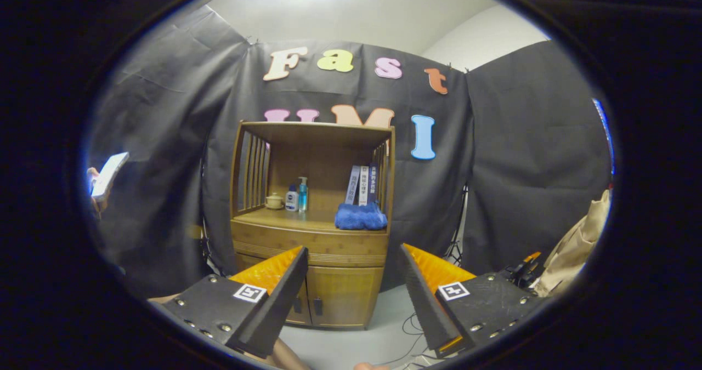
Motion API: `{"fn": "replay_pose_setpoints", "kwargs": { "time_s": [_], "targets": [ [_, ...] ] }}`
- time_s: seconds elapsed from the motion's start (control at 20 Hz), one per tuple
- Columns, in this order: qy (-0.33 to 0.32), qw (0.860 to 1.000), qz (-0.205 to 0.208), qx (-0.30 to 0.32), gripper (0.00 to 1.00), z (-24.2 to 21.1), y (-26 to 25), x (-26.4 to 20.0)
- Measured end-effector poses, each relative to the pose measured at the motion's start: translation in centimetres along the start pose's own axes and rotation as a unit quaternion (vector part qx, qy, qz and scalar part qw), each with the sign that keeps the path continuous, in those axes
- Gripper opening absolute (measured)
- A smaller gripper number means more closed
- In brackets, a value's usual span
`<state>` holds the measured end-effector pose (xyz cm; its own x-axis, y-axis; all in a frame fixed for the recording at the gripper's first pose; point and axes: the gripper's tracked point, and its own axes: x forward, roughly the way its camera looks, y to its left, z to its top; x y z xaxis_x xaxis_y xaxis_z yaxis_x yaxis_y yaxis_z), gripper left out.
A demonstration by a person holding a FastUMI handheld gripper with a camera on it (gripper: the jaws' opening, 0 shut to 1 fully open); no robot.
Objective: Pull open the drawer, take out the items inside it, and place them on the countertop above the cabinet.
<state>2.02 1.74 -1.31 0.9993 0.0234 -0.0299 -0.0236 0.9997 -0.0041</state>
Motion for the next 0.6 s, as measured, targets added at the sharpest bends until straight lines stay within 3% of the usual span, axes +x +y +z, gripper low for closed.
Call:
{"fn": "replay_pose_setpoints", "kwargs": {
  "time_s": [0.25,0.6],
  "targets": [
    [0.007,1.0,0.022,0.0,0.98,-1.2,2.6,3.5],
    [0.009,0.998,0.065,0.002,0.98,-4.1,8.6,13.7]
  ]
}}
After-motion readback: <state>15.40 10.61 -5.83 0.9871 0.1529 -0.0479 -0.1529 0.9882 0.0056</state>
